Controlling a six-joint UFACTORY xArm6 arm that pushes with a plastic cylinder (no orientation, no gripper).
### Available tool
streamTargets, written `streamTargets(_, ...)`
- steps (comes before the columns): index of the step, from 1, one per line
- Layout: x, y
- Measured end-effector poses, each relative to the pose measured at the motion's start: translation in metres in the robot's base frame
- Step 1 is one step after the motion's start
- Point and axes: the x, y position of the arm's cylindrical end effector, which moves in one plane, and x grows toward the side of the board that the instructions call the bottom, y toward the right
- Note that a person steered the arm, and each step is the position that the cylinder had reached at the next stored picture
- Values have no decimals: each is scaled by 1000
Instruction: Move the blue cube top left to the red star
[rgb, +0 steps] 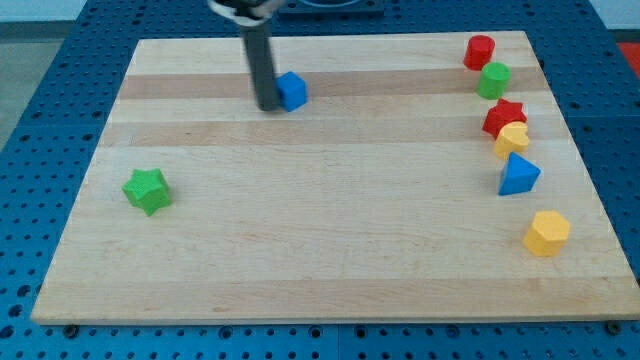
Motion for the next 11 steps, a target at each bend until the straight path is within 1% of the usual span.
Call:
streamTargets(1,14,72)
streamTargets(2,26,85)
streamTargets(3,37,61)
streamTargets(4,69,0)
streamTargets(5,70,-33)
streamTargets(6,-5,-27)
streamTargets(7,-44,-24)
streamTargets(8,-73,-15)
streamTargets(9,-62,21)
streamTargets(11,-4,152)
